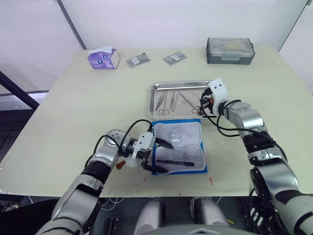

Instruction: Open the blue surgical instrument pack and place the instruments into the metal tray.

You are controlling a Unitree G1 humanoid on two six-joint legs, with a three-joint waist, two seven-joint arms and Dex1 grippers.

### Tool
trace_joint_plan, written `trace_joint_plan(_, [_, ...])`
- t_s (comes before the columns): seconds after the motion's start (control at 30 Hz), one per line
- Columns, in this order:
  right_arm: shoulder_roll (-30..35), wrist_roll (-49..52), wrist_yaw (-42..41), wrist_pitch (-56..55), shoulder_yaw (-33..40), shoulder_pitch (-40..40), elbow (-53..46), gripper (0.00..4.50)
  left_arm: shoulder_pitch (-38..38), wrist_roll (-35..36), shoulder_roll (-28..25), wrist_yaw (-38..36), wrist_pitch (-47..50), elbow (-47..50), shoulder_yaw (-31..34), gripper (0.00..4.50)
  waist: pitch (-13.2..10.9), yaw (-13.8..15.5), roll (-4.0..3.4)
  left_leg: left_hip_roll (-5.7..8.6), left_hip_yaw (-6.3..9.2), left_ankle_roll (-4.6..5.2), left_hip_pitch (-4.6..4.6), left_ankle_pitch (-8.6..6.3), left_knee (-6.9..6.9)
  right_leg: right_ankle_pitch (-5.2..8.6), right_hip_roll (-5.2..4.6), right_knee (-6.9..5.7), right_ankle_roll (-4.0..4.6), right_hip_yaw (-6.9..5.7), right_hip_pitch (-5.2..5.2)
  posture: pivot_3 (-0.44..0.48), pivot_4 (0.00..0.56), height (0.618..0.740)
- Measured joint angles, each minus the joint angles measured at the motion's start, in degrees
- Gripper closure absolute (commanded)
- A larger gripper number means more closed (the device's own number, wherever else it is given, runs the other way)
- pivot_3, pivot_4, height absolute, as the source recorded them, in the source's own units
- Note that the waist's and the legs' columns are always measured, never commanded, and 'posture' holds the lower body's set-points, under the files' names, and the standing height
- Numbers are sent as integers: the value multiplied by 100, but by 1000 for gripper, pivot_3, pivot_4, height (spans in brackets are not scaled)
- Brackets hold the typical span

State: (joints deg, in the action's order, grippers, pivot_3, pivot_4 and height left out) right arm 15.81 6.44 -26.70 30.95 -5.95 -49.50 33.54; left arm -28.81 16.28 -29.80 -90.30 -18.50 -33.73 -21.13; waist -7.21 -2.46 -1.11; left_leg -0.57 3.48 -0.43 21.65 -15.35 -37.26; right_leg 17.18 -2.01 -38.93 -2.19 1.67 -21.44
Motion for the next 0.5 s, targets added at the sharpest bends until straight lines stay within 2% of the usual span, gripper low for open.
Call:
trace_joint_plan(0.2, [-164,-140,20,-725,43,-351,1239,4472,20,-1,-6,0,4,36,12,0,-1,-1,-1,0,0,0,1,0,1,0,0,1,0,3,-2,0,150,734])
trace_joint_plan(0.27, [-165,-153,17,-800,57,-389,1335,4472,22,-2,-7,0,5,39,14,0,-1,-2,-2,0,1,0,1,0,2,0,0,1,0,5,-2,0,150,734])
trace_joint_plan(0.3, [-177,-162,10,-947,100,-462,1554,4034,30,-2,-12,0,8,48,21,0,-1,-6,-3,-1,3,0,1,0,2,0,0,0,0,6,-3,0,150,734])
trace_joint_plan(0.33, [-191,-162,9,-1014,150,-487,1656,3904,31,-2,-14,1,10,50,22,0,-1,-7,-3,-1,4,0,1,0,2,0,0,0,0,6,-3,0,150,734])
trace_joint_plan(0.4, [-205,-163,9,-1066,182,-506,1726,3307,36,-2,-15,1,13,56,25,0,-1,-9,-3,-1,4,0,0,0,2,0,1,0,0,8,-3,0,150,734])
trace_joint_plan(0.47, [-242,-202,-7,-1230,190,-594,1906,2469,50,-2,-29,1,22,74,35,0,-2,-12,-3,-2,5,0,0,0,3,0,1,-1,0,10,-4,0,150,734])
trace_joint_plan(0.5, [-248,-212,-28,-1281,193,-607,1907,2469,53,-2,-29,1,25,78,36,0,-2,-12,-3,-2,6,0,0,0,3,0,1,-1,0,10,-4,0,150,734])
